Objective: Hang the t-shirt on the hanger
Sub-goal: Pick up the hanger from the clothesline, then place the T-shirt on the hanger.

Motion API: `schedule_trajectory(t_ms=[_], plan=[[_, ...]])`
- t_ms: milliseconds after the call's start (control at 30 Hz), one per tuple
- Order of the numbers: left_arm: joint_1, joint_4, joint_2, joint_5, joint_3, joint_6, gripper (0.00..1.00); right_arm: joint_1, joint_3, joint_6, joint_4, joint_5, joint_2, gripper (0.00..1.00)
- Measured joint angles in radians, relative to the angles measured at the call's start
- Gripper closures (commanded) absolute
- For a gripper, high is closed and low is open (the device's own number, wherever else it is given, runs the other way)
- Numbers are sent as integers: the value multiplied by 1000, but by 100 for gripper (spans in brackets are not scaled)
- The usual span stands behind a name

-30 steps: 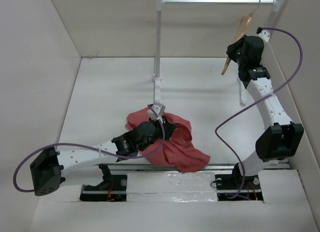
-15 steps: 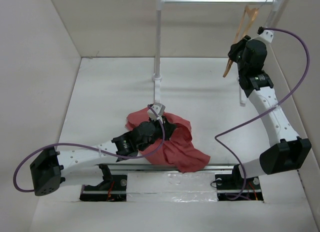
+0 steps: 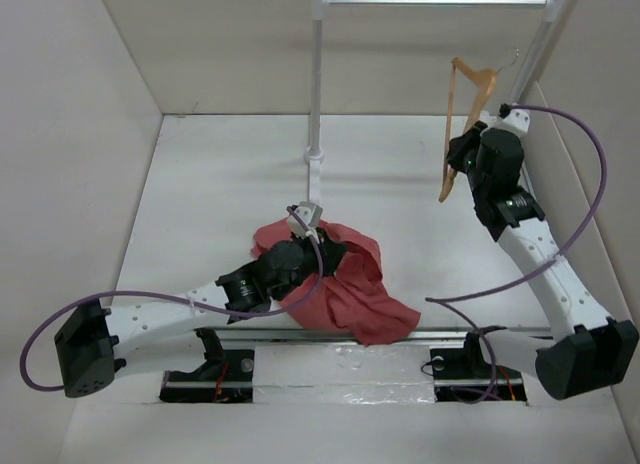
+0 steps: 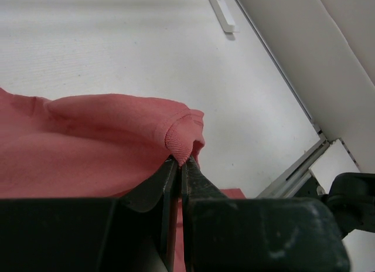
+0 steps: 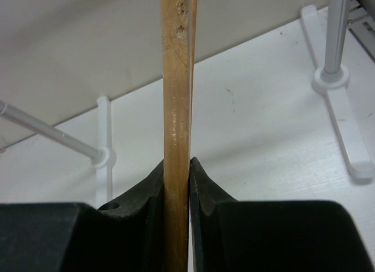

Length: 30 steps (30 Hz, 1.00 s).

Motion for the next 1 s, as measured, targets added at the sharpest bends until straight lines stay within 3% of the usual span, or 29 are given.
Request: schedule_trajectory(t_ms=[233, 567, 1000], plan=[[51, -5, -16, -11, 0, 0, 100, 134, -63, 19, -83, -69, -254, 100], [289, 14, -10, 47, 15, -16, 100, 383, -58, 67, -351, -294, -490, 100], [501, 40, 80, 126, 97, -27, 100, 422, 79, 100, -658, -500, -640, 100]])
